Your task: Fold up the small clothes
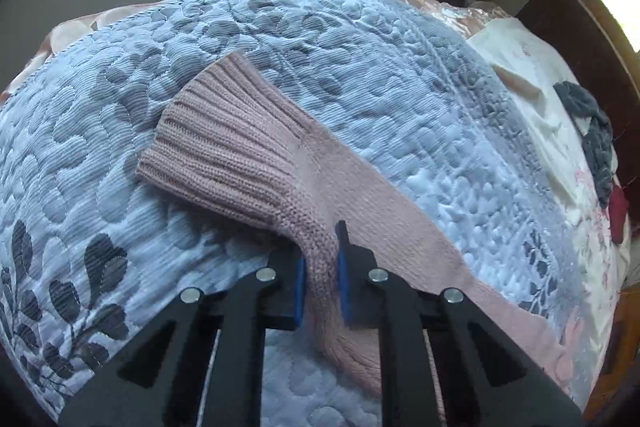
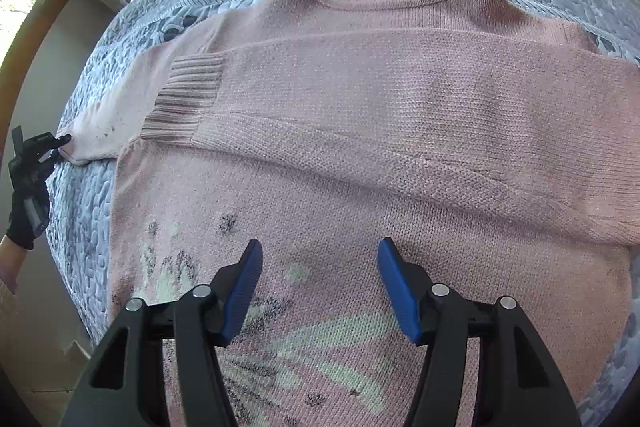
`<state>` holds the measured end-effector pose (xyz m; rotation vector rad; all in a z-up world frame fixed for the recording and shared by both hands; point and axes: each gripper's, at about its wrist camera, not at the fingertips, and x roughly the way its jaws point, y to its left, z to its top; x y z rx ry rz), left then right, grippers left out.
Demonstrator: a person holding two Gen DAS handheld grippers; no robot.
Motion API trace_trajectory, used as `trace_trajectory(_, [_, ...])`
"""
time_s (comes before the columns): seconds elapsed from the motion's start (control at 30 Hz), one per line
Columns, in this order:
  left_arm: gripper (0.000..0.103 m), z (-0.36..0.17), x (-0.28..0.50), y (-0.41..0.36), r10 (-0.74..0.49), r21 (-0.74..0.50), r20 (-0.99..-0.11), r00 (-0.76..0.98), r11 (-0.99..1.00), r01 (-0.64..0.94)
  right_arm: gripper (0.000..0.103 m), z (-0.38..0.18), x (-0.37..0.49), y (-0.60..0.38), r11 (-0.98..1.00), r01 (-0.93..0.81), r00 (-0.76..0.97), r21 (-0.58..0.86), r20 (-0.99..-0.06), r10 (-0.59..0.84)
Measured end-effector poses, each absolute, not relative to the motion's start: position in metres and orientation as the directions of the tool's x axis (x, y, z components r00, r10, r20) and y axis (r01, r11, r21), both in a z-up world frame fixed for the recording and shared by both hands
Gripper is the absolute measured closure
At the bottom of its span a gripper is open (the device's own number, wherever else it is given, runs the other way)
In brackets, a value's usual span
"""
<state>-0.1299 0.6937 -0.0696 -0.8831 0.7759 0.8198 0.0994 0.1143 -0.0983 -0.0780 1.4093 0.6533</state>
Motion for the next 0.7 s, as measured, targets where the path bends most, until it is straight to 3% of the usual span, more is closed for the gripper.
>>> trace_trajectory(0.27, [0.093,-0.035,-0.094,0.595,0.179,-0.431,-0.757,0.628,0.586,-0.686,0.043,-0.094,0.102,0.092,0.835,-0.442,0.027,0.329,-0.925,0.379])
trace_trajectory(0.7, [0.093,-0.027,0.001,0.422,-0.053,-0.523,-0.666,0.744,0.743,-0.416,0.043,-0.093,0.108,0.056,0.854,-0.398,0.043,0.336,-0.923,0.384])
